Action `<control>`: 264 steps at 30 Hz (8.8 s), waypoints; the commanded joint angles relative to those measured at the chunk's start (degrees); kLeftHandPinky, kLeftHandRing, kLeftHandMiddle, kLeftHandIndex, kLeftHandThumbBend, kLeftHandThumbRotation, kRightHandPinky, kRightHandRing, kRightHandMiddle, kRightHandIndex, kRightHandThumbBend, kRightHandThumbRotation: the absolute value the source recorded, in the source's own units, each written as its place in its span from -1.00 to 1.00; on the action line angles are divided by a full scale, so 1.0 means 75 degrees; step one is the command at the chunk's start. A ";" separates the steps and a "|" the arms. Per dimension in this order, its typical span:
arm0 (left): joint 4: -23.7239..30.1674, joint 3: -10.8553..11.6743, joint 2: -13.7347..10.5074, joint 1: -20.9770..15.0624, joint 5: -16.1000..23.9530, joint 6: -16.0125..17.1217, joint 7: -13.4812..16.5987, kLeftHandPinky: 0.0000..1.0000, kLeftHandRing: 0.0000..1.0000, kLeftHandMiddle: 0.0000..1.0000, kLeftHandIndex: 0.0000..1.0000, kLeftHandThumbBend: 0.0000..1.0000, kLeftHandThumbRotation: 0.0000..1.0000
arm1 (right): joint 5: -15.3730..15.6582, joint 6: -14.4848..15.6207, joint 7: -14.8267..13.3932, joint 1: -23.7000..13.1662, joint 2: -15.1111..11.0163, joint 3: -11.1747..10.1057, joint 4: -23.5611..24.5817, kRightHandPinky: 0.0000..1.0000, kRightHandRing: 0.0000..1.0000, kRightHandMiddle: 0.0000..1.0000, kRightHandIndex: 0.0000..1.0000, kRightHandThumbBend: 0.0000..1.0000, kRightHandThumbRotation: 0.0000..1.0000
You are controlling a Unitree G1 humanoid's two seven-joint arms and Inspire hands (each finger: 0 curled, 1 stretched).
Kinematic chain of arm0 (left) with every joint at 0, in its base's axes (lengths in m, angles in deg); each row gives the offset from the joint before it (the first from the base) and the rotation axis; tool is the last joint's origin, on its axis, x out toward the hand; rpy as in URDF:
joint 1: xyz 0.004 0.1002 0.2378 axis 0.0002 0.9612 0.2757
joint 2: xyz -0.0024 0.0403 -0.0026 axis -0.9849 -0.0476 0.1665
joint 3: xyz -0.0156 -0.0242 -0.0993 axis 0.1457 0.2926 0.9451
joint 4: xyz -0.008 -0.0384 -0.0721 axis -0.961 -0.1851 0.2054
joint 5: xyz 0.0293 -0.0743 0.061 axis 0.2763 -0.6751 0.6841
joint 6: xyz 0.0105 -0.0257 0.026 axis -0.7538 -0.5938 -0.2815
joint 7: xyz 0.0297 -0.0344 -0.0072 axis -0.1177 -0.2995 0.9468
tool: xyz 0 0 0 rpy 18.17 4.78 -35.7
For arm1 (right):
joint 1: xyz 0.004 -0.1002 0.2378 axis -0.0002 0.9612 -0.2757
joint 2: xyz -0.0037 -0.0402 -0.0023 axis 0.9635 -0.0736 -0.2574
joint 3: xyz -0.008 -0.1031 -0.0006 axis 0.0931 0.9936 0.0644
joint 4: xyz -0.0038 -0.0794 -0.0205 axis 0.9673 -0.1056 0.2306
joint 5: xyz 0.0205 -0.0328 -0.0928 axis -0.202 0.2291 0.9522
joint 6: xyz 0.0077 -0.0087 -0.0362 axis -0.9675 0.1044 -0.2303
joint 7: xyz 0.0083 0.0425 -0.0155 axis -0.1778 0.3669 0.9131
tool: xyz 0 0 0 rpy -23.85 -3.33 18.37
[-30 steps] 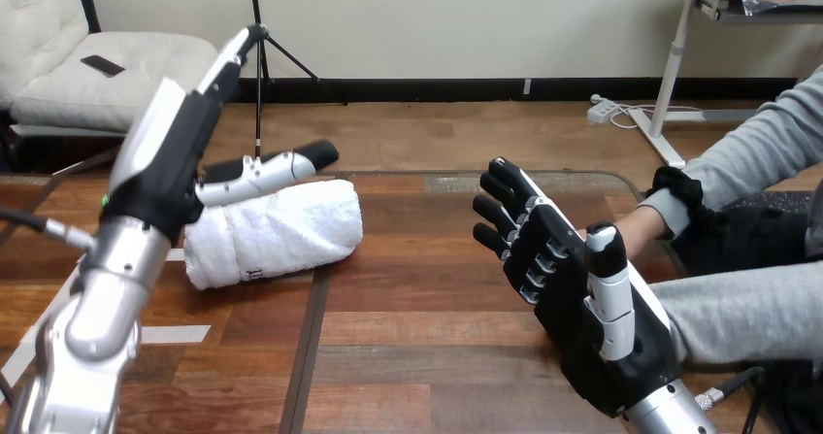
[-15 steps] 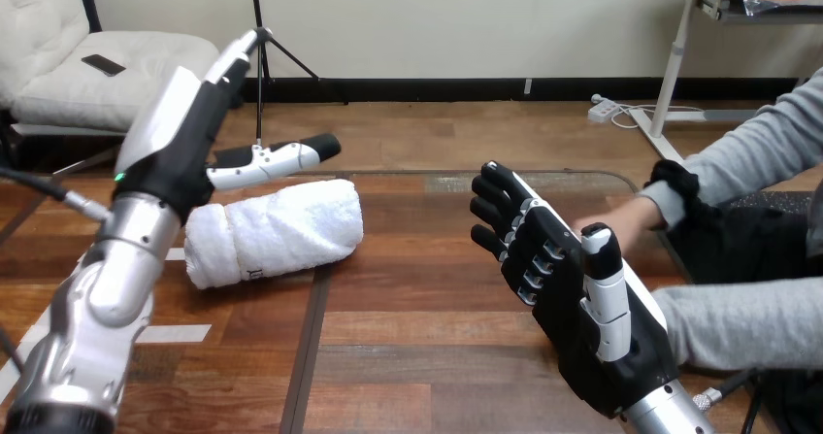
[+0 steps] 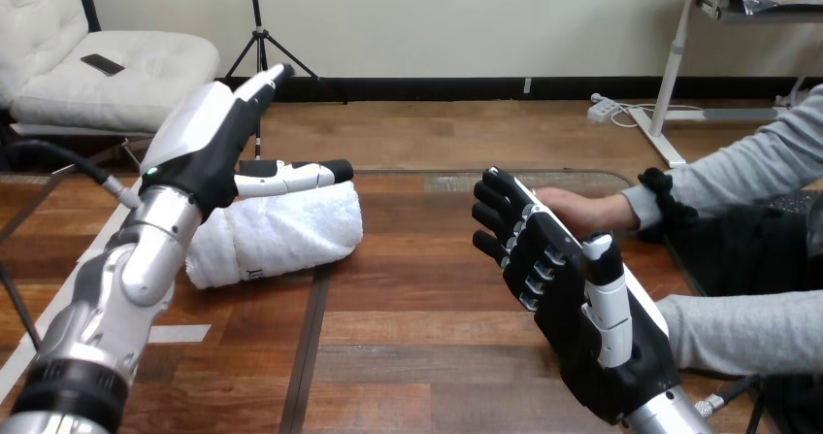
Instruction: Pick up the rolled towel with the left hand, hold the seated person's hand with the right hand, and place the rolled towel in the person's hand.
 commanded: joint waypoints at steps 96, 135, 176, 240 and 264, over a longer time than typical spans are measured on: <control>-0.4572 -0.2332 0.0968 -0.3540 0.0985 -0.2203 0.0181 0.85 0.90 0.92 0.90 0.97 0.37 | -0.0120 -0.0420 0.0140 0.0238 -0.0094 -0.0076 0.1004 0.85 0.90 0.90 0.87 0.81 1.00; -0.4663 -0.2535 0.0896 -0.3031 0.1001 -0.2677 -0.0018 0.94 0.95 0.96 0.94 1.00 0.34 | -0.0383 -0.0318 0.0109 0.0740 -0.0328 -0.0096 0.1676 0.71 0.88 0.88 0.82 0.81 1.00; -0.4660 -0.2710 0.0705 -0.2934 0.1112 -0.3006 -0.0399 1.00 1.00 1.00 0.98 1.00 0.33 | -0.0661 -0.0303 0.0299 0.0703 -0.0366 -0.0068 0.1909 0.74 0.88 0.85 0.80 0.82 1.00; -0.4634 -0.2903 0.0844 -0.2899 0.0982 -0.2997 -0.0967 0.70 0.94 0.90 0.82 0.96 -0.15 | -0.0736 -0.0410 0.0352 0.0668 -0.0240 0.0010 0.2067 0.66 0.87 0.84 0.79 0.81 1.00; -0.4617 -0.3004 0.0793 -0.2968 0.1121 -0.2995 -0.0972 0.21 0.48 0.60 0.62 0.77 -0.35 | -0.0741 -0.0432 0.0329 0.0628 -0.0229 -0.0016 0.2015 0.55 0.87 0.85 0.79 0.83 1.00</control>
